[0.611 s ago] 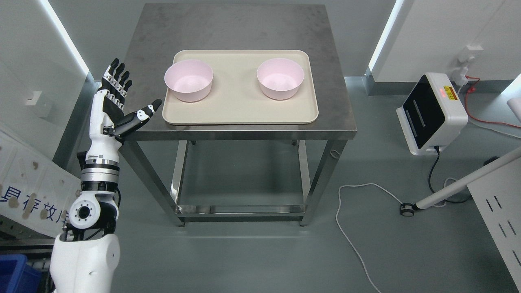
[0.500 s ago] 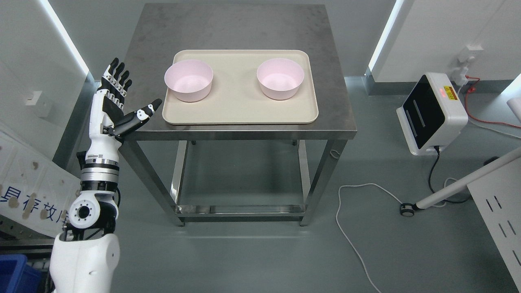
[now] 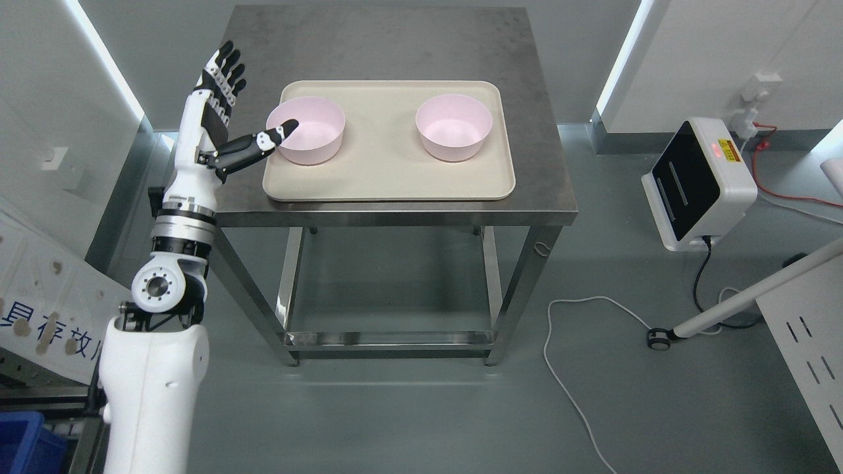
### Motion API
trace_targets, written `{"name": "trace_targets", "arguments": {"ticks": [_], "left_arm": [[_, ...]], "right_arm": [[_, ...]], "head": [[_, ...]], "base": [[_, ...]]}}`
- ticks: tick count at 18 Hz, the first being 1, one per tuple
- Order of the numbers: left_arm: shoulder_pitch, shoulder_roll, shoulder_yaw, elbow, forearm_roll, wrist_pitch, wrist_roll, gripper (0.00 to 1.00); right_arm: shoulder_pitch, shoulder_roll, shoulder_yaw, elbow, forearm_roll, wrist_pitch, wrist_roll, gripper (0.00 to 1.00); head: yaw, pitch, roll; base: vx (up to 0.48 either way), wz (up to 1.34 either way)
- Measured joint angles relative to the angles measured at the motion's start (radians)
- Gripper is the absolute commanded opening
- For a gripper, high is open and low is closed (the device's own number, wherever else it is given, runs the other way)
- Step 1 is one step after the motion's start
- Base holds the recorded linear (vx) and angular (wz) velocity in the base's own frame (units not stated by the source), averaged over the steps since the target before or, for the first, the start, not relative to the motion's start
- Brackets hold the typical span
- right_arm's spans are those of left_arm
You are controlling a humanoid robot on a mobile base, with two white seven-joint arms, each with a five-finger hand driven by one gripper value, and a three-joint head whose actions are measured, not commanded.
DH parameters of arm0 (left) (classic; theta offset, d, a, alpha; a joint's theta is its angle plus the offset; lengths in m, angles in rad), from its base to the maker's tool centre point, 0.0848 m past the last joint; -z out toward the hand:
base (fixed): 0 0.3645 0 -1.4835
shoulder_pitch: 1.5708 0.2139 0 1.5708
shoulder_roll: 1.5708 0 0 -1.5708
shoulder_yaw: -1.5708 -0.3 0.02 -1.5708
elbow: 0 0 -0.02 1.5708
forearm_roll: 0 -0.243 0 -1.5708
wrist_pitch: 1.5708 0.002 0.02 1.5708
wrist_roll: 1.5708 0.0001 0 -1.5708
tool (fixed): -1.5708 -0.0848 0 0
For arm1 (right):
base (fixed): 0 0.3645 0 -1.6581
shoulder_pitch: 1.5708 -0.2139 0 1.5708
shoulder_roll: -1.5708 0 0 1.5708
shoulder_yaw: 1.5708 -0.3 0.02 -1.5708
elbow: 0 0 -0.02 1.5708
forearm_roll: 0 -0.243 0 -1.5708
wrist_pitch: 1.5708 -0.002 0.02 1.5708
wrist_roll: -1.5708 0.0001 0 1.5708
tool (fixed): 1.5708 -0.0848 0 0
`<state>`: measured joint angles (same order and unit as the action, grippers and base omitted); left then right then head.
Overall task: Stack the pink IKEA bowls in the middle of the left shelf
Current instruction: 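Reach the left hand toward the pink bowl nearer the left arm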
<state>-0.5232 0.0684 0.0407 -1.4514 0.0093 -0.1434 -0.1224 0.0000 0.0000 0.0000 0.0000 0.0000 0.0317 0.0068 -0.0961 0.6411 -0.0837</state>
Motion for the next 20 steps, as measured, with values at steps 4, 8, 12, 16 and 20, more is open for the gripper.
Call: {"name": "trace_targets", "arguments": {"ticks": [4, 8, 12, 16, 20], "left_arm": [[-0.141, 0.002, -0.055, 0.103, -0.136, -0.019, -0.056, 1.0], [-0.286, 0.015, -0.096, 0.236, -0.319, -0.021, -0.204, 1.0], [-0.42, 0.033, -0.125, 0.385, -0.437, 0.096, -0.26, 0.99], [-0.498, 0.066, -0.152, 0.51, -0.49, 0.141, -0.271, 0.99], [-0.521, 0.108, -0.208, 0.588, -0.51, 0.145, -0.302, 0.99]], "right_arm": [[0.0, 0.0, 0.0, 0.0, 0.0, -0.003, 0.0, 1.0], [0.0, 0.0, 0.0, 0.0, 0.0, 0.001, 0.0, 1.0], [0.0, 0.0, 0.0, 0.0, 0.0, 0.002, 0.003, 1.0], [0.0, 0.0, 0.0, 0.0, 0.0, 0.003, 0.004, 1.0], [0.0, 0.0, 0.0, 0.0, 0.0, 0.003, 0.002, 1.0]], "head": [[0.0, 0.0, 0.0], [0.0, 0.0, 0.0], [0.0, 0.0, 0.0], [0.0, 0.0, 0.0], [0.0, 0.0, 0.0]], "base": [[0.0, 0.0], [0.0, 0.0], [0.0, 0.0], [0.0, 0.0], [0.0, 0.0]]}}
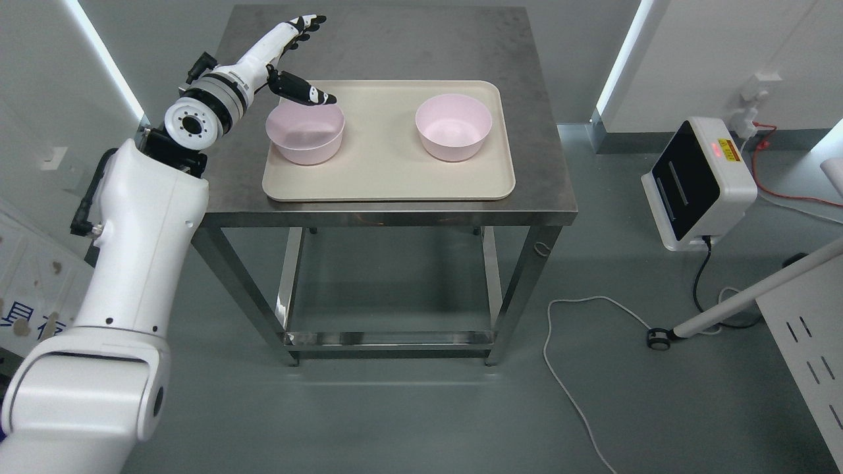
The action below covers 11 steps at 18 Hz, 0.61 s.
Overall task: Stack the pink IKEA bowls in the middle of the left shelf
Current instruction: 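Reach the left hand toward the pink bowl nearer the left arm, then grasp the rim of the nearer pink bowl with the left hand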
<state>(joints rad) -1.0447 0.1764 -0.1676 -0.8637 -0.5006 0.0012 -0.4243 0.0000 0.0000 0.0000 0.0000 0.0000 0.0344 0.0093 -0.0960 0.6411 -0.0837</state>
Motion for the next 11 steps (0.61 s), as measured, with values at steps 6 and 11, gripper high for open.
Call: {"name": "trace_targets", "arguments": {"ticks": [6, 11], "left_arm": [[-0.031, 0.04, -0.064, 0.067, -0.016, 0.0, -0.076, 0.97], [-0.059, 0.06, -0.121, 0.101, -0.024, -0.006, -0.085, 0.95]], "right_arm": [[0.0, 0.0, 0.0, 0.0, 0.0, 0.0, -0.003, 1.0], [0.0, 0.0, 0.0, 0.0, 0.031, 0.0, -0.003, 1.0]], "head": [[0.0, 0.0, 0.0], [0.0, 0.0, 0.0]], "base": [[0.0, 0.0], [0.0, 0.0]]}}
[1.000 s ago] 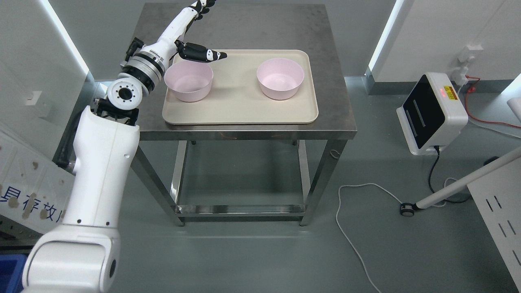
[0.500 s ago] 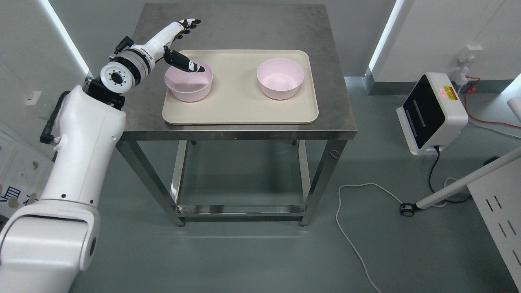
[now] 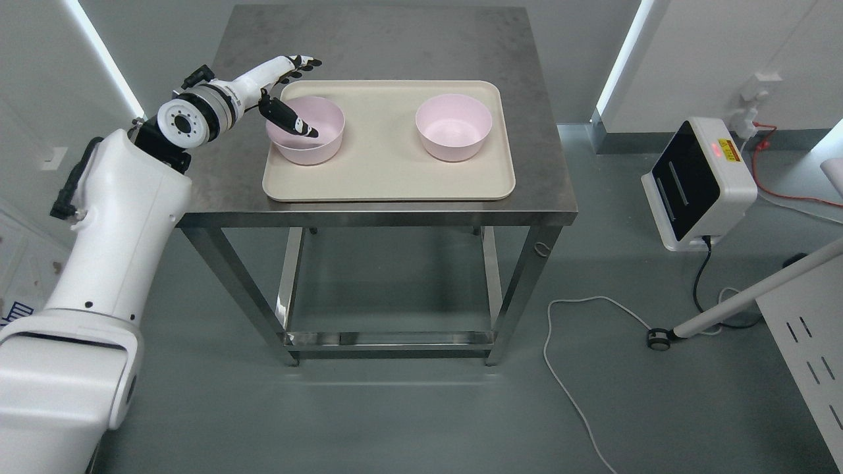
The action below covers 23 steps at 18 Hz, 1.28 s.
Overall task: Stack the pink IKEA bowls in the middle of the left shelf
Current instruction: 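Grasp the rim of the nearer pink bowl with the left hand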
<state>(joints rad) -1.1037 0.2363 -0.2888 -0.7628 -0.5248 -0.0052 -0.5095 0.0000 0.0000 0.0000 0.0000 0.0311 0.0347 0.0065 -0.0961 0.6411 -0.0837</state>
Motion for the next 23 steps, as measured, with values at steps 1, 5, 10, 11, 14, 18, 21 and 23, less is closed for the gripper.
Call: {"name": "trace_targets", "arguments": {"ticks": [1, 5, 10, 11, 14, 18, 21, 23], "left_arm": [[-0.007, 0.003, -0.015, 0.007, -0.001, -0.001, -0.005, 0.94], [-0.034, 0.01, -0.066, 0.033, -0.004, -0.003, -0.015, 0.9], [-0.08, 0.008, -0.119, 0.089, -0.006, -0.004, -0.018, 0.81], [-0.089, 0.005, -0.127, 0.101, -0.006, -0.005, -0.018, 0.81], [-0.111, -0.006, -0.147, 0.138, -0.011, -0.004, -0.022, 0.8], [-0.125, -0.023, -0.165, 0.181, -0.034, 0.001, -0.03, 0.74], [-0.131, -0.033, -0.174, 0.205, -0.043, 0.005, -0.031, 0.68], [-0.136, -0.037, -0.177, 0.217, -0.046, 0.006, -0.032, 0.65]], "right_arm": [[0.0, 0.0, 0.0, 0.0, -0.005, 0.0, 0.0, 1.0], [0.0, 0.0, 0.0, 0.0, -0.019, 0.0, 0.0, 1.0], [0.0, 0.0, 0.0, 0.0, -0.027, 0.0, 0.0, 1.0], [0.0, 0.0, 0.0, 0.0, -0.027, 0.0, 0.0, 1.0], [0.0, 0.0, 0.0, 0.0, -0.029, 0.0, 0.0, 1.0], [0.0, 0.0, 0.0, 0.0, -0.03, 0.003, 0.0, 1.0], [0.0, 0.0, 0.0, 0.0, -0.031, 0.005, 0.0, 1.0], [0.0, 0.0, 0.0, 0.0, -0.031, 0.005, 0.0, 1.0]], "head": [[0.0, 0.0, 0.0], [0.0, 0.0, 0.0], [0.0, 0.0, 0.0], [0.0, 0.0, 0.0], [0.0, 0.0, 0.0], [0.0, 0.0, 0.0], [0.0, 0.0, 0.0], [0.0, 0.0, 0.0]], "base": [[0.0, 0.0], [0.0, 0.0], [0.0, 0.0], [0.0, 0.0], [0.0, 0.0], [0.0, 0.0], [0.0, 0.0], [0.0, 0.0]]}}
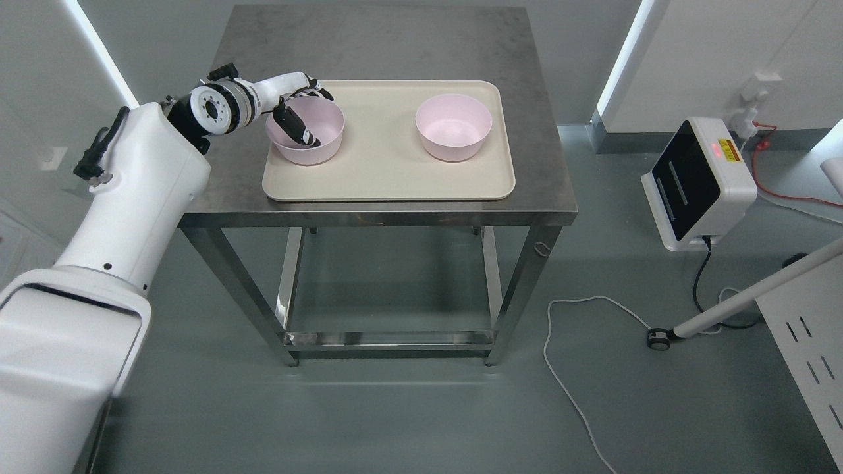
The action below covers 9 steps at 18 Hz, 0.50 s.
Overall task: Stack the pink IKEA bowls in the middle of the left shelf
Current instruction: 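Grasp the rim of the nearer pink bowl with the left hand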
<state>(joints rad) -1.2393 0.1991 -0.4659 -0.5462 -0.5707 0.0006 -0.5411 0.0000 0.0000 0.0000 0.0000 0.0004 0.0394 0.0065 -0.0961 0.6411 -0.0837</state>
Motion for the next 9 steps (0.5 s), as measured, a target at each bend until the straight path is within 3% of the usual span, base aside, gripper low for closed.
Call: {"name": "trace_targets", "arguments": {"ticks": [9], "left_arm": [[-0.016, -0.018, 0.001, 0.036, -0.006, -0.001, 0.017, 0.3]], "right_arm": [[0.0, 0.0, 0.0, 0.0, 0.0, -0.004, 0.0, 1.0]], "head": [[0.0, 0.0, 0.0]], "base": [[0.0, 0.0]]}}
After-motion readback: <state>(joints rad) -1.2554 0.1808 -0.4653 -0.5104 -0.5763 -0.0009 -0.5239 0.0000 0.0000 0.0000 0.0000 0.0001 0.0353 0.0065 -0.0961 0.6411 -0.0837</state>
